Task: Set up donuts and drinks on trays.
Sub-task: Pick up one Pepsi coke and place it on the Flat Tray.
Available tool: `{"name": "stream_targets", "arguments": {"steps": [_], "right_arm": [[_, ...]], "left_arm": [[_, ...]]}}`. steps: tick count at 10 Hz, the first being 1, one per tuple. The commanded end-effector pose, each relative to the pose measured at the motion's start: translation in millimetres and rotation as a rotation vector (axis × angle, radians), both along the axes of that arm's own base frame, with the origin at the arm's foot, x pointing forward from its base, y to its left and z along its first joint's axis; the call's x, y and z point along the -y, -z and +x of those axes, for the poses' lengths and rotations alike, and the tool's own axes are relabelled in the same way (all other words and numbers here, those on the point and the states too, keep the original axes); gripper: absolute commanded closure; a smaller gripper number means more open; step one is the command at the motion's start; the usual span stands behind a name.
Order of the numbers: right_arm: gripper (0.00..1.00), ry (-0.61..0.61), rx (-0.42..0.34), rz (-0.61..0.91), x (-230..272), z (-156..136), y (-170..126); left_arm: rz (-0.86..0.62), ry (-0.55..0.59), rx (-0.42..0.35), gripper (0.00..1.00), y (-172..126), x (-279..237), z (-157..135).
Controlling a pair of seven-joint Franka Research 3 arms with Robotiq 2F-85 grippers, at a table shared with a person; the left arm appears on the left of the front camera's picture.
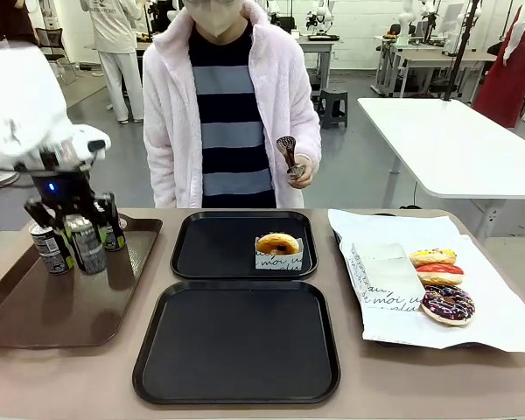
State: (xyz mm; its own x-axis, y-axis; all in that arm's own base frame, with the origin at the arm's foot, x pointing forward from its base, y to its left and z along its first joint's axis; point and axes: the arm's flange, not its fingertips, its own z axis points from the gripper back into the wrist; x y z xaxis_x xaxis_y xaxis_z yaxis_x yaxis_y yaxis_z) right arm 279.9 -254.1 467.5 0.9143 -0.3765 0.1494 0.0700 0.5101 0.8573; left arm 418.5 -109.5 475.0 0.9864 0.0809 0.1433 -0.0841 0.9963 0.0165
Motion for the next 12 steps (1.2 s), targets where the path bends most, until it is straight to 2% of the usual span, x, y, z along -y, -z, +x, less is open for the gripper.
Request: {"name": "stream_targets", "arguments": {"steps": [1, 3, 4, 7, 8, 10, 12], "right_arm": [[0.00, 0.001, 0.014, 0.010, 1, 2, 0], [0.00, 0.001, 0.014, 0.010, 1, 2, 0], [0.00, 0.001, 0.014, 0.010, 1, 2, 0], [0.00, 0.001, 0.014, 0.010, 1, 2, 0], [0.00, 0.001, 0.014, 0.010, 1, 2, 0], [0.00, 0.001, 0.014, 0.010, 1, 2, 0], [0.00, 0.001, 0.014, 0.010, 1, 2, 0]], "left_arm": [[0.004, 0.053, 0.018, 0.98, -61, 1, -19], [-0.026, 0.037, 0.019, 0.98, -76, -8, -22], [-0.009, 0.005, 0.046, 0.98, -80, -14, -26], [0.008, 0.033, 0.034, 0.98, -84, 1, -32], [0.008, 0.024, 0.031, 0.42, -84, -3, -31], [0.006, 0.047, 0.091, 0.42, -77, 40, -13], [-0.017, 0.064, 0.077, 0.42, -64, 98, 9]]}}
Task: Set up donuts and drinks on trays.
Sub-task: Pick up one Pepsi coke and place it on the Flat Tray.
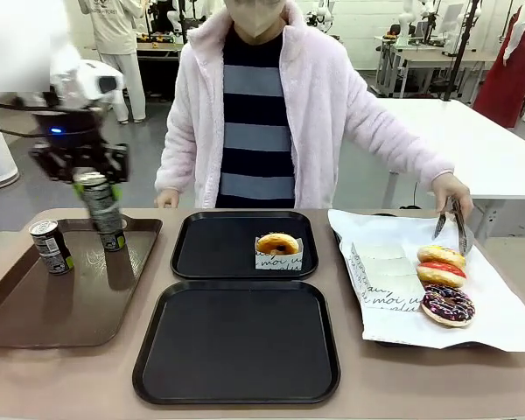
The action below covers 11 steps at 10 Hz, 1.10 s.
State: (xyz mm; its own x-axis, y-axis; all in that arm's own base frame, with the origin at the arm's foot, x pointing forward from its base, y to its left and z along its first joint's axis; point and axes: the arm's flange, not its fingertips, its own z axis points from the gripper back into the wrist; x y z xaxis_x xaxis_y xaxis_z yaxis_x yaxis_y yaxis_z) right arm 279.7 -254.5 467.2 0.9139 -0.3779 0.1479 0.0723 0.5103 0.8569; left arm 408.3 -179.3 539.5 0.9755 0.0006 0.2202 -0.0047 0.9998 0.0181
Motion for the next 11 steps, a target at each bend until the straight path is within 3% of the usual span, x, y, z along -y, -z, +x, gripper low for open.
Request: {"name": "stream_targets", "arguments": {"steps": [1, 6, 10, 11], "right_arm": [[0.00, -0.001, 0.016, 0.010, 1, 2, 0], [0.00, -0.001, 0.016, 0.010, 1, 2, 0], [0.00, -0.001, 0.016, 0.010, 1, 2, 0], [0.00, -0.001, 0.016, 0.010, 1, 2, 0]], "left_arm": [[-0.030, -0.009, 0.004, 0.42, 9, 51, 25], [-0.015, 0.008, 0.057, 0.42, 71, 127, 68], [-0.002, -0.003, 0.070, 0.42, 80, 134, 80], [-0.042, 0.045, 0.022, 0.42, 87, 129, 75]]}}
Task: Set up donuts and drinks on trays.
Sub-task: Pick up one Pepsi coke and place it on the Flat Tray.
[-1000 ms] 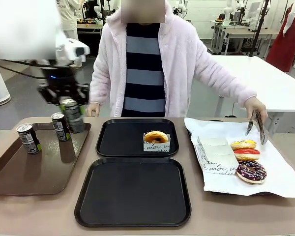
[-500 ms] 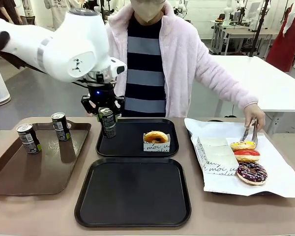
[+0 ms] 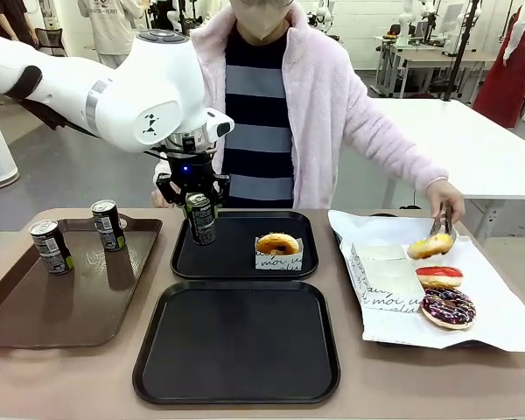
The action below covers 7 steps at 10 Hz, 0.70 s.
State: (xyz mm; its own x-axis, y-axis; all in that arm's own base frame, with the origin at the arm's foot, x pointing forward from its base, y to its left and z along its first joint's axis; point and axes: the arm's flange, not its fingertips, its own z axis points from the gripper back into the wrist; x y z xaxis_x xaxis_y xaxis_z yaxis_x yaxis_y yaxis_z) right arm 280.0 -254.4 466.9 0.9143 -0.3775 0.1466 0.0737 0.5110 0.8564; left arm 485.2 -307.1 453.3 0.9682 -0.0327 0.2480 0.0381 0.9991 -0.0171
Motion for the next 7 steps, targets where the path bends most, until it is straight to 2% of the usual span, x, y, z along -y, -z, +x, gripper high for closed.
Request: {"name": "stream_targets", "arguments": {"steps": [1, 2, 3, 5, 7], "right_arm": [[0.00, -0.001, 0.018, 0.011, 1, 1, 0], [0.00, -0.001, 0.018, 0.011, 1, 1, 0], [0.00, -0.001, 0.018, 0.011, 1, 1, 0], [0.00, -0.001, 0.018, 0.011, 1, 1, 0], [0.00, -0.001, 0.018, 0.011, 1, 1, 0]], "left_arm": [[-0.006, 0.003, -0.007, 0.42, 1, 1, -2], [0.000, 0.000, 0.000, 0.42, 0, 0, 0], [0.023, -0.024, 0.017, 0.42, 12, -8, 6], [0.065, -0.068, 0.000, 0.42, 36, -21, 20], [0.076, -0.082, -0.007, 0.42, 47, -25, 25]]}}
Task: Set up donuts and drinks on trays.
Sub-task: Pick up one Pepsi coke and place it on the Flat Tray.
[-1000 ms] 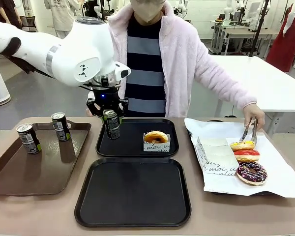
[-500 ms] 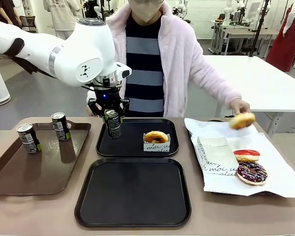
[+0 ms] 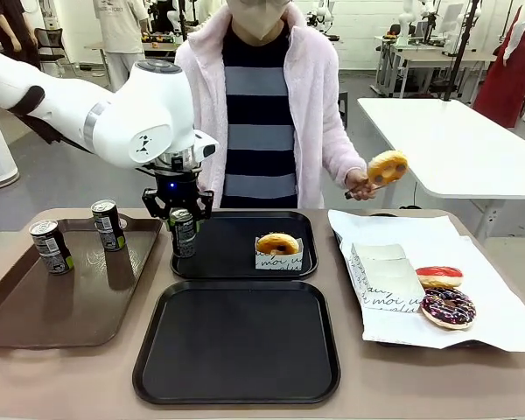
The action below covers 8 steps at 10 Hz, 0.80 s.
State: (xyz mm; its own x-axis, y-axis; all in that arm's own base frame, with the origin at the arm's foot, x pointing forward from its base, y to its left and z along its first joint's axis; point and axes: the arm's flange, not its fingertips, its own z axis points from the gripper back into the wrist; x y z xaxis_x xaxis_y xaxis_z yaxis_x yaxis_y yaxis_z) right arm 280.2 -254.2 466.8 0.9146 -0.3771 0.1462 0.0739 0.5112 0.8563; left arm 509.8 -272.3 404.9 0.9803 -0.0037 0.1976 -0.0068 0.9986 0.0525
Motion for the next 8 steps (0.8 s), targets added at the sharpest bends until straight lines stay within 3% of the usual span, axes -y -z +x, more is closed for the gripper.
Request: {"name": "stream_targets", "arguments": {"steps": [1, 8], "right_arm": [[0.00, 0.000, 0.018, 0.011, 1, 1, 0], [0.00, 0.000, 0.018, 0.011, 1, 1, 0]], "left_arm": [[0.009, -0.038, 0.039, 0.42, 1, 9, 3], [-0.065, -0.021, -0.025, 0.42, 22, 11, 12]]}}
